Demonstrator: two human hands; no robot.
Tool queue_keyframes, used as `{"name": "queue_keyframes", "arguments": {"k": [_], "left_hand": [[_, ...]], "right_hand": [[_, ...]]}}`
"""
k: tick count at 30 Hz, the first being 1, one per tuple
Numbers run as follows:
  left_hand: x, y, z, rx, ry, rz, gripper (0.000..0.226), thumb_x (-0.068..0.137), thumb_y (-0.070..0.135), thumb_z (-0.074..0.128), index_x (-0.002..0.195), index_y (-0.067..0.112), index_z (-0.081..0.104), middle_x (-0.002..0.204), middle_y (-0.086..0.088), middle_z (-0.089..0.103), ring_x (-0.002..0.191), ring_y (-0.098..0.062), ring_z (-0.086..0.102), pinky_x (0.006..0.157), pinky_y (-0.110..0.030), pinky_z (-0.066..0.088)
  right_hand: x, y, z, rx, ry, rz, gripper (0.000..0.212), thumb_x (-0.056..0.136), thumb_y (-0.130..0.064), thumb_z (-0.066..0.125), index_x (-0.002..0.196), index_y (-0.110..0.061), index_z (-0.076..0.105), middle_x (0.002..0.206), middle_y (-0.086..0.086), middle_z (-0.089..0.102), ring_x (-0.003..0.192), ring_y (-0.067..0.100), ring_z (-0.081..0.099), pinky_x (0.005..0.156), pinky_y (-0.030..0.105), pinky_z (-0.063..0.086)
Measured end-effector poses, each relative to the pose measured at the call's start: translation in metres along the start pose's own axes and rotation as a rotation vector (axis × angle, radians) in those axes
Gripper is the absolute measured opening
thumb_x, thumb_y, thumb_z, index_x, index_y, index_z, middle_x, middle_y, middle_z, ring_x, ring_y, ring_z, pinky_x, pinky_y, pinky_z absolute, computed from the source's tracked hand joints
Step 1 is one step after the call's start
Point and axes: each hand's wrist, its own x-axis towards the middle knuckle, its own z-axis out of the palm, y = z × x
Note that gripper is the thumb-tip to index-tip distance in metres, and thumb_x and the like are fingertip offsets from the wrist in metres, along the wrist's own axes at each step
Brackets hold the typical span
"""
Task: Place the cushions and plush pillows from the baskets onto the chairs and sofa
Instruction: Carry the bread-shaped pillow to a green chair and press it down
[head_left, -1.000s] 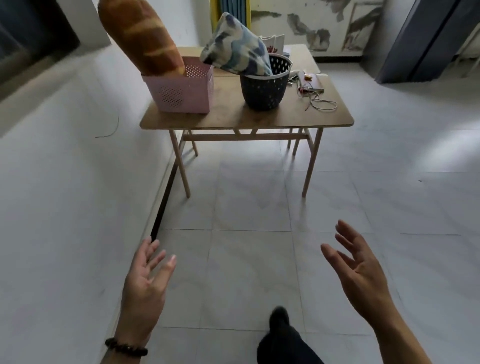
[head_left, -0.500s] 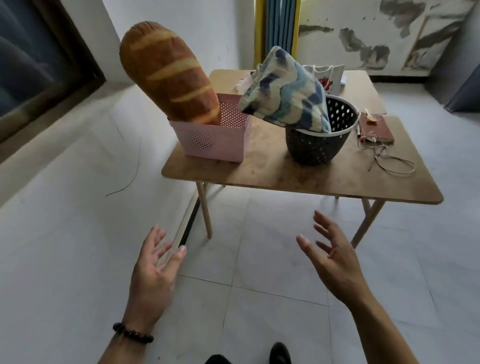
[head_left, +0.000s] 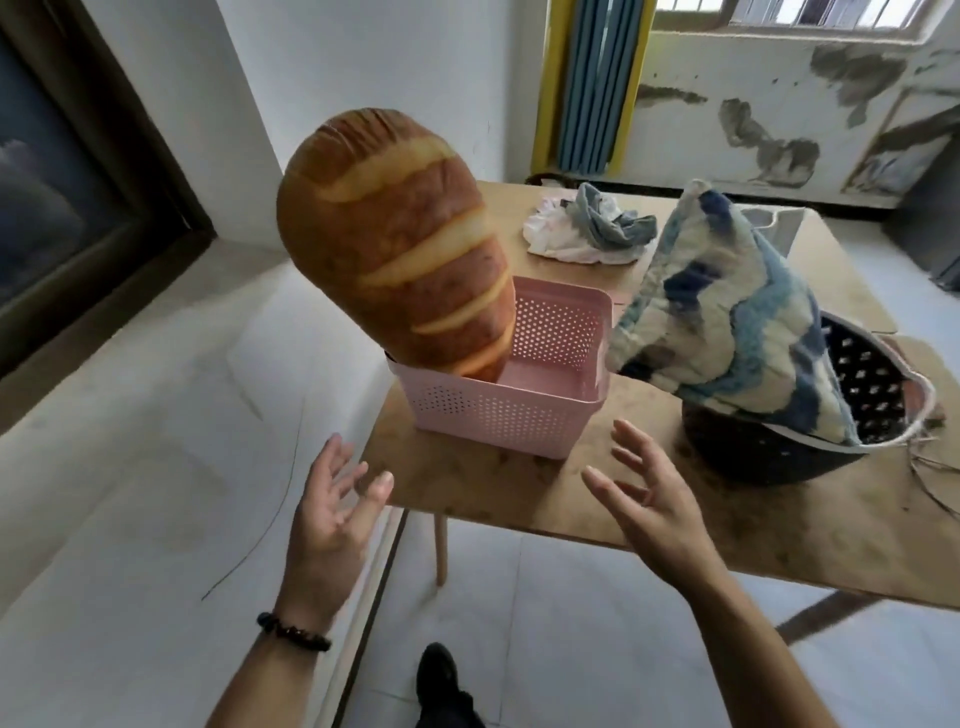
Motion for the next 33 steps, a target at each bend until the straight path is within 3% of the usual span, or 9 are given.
{"name": "queue_keyframes", "arguments": {"k": [5, 8, 11, 13, 15, 18, 23, 28, 33], "left_hand": [[0.131, 0.028, -0.008, -0.011, -0.006, 0.013, 0.093, 0.072, 0.056, 0.069, 0.154, 0.035, 0.030, 0.161, 0.007, 0.037, 0.142, -0.014, 0.042, 0.114, -0.042, 0.042], [0.188, 0.027, 0.003, 0.072, -0.101, 0.076, 0.123, 0.052, 0.070, 0.081, 0.153, 0.043, 0.015, 0.168, 0.008, 0.019, 0.142, -0.005, 0.029, 0.116, -0.035, 0.032], [0.228, 0.019, 0.017, 0.226, -0.215, 0.006, 0.146, 0.026, 0.087, 0.081, 0.150, 0.028, 0.033, 0.154, 0.003, 0.043, 0.136, -0.014, 0.045, 0.106, -0.033, 0.041], [0.241, 0.019, 0.027, 0.225, -0.258, -0.047, 0.153, 0.017, 0.090, 0.078, 0.148, 0.022, 0.042, 0.144, 0.002, 0.056, 0.132, -0.021, 0.054, 0.108, -0.039, 0.047], [0.247, 0.026, 0.036, 0.148, -0.228, -0.039, 0.145, 0.024, 0.088, 0.081, 0.150, 0.028, 0.040, 0.146, 0.007, 0.056, 0.133, -0.021, 0.054, 0.113, -0.044, 0.045], [0.246, 0.054, 0.044, -0.033, -0.134, 0.028, 0.108, 0.040, 0.083, 0.083, 0.136, 0.050, 0.045, 0.135, 0.026, 0.059, 0.125, -0.008, 0.059, 0.111, -0.037, 0.047], [0.255, 0.128, 0.066, -0.392, 0.036, 0.158, 0.106, 0.047, 0.070, 0.091, 0.138, 0.025, 0.059, 0.133, 0.009, 0.069, 0.122, -0.014, 0.066, 0.108, -0.043, 0.050], [0.250, 0.197, 0.103, -0.641, 0.054, 0.183, 0.104, 0.040, 0.071, 0.091, 0.127, 0.020, 0.067, 0.126, 0.004, 0.073, 0.116, -0.017, 0.070, 0.099, -0.039, 0.056], [0.235, 0.232, 0.121, -0.724, 0.019, 0.204, 0.071, 0.060, 0.061, 0.085, 0.119, 0.025, 0.070, 0.120, 0.007, 0.075, 0.109, -0.016, 0.073, 0.099, -0.043, 0.057]], "right_hand": [[0.119, -0.041, 0.033, 0.044, 0.009, -0.069, 0.079, 0.088, -0.043, 0.073, 0.156, -0.035, 0.032, 0.152, -0.012, 0.041, 0.137, 0.007, 0.046, 0.110, 0.043, 0.050], [0.186, -0.048, 0.052, 0.041, -0.058, -0.109, 0.115, 0.072, -0.048, 0.086, 0.161, -0.038, 0.013, 0.162, -0.011, 0.023, 0.150, 0.013, 0.029, 0.121, 0.040, 0.034], [0.247, -0.041, 0.079, -0.108, -0.245, -0.117, 0.156, 0.052, -0.055, 0.096, 0.158, -0.037, -0.017, 0.170, -0.008, -0.013, 0.158, 0.015, -0.006, 0.129, 0.046, 0.008], [0.272, -0.042, 0.098, -0.103, -0.329, -0.100, 0.166, 0.042, -0.068, 0.092, 0.155, -0.036, -0.025, 0.170, -0.003, -0.016, 0.158, 0.019, -0.010, 0.129, 0.051, 0.008], [0.286, -0.044, 0.108, -0.054, -0.338, -0.121, 0.161, 0.040, -0.075, 0.090, 0.160, -0.037, -0.010, 0.171, -0.002, 0.002, 0.159, 0.020, 0.004, 0.127, 0.051, 0.017], [0.286, -0.058, 0.101, -0.001, -0.279, -0.207, 0.139, 0.048, -0.069, 0.092, 0.160, -0.040, 0.015, 0.161, -0.004, 0.032, 0.150, 0.019, 0.028, 0.123, 0.052, 0.029], [0.283, -0.102, 0.054, 0.032, -0.083, -0.346, 0.123, 0.055, -0.078, 0.080, 0.157, -0.052, 0.017, 0.135, -0.001, 0.035, 0.134, 0.016, 0.032, 0.121, 0.042, 0.032], [0.283, -0.144, 0.003, 0.027, 0.153, -0.463, 0.118, 0.057, -0.083, 0.073, 0.157, -0.054, 0.016, 0.128, -0.004, 0.032, 0.131, 0.016, 0.032, 0.120, 0.033, 0.028], [0.257, -0.173, -0.028, 0.035, 0.397, -0.434, 0.119, 0.048, -0.093, 0.069, 0.153, -0.057, 0.026, 0.125, -0.005, 0.045, 0.124, 0.016, 0.048, 0.111, 0.041, 0.045]]}}
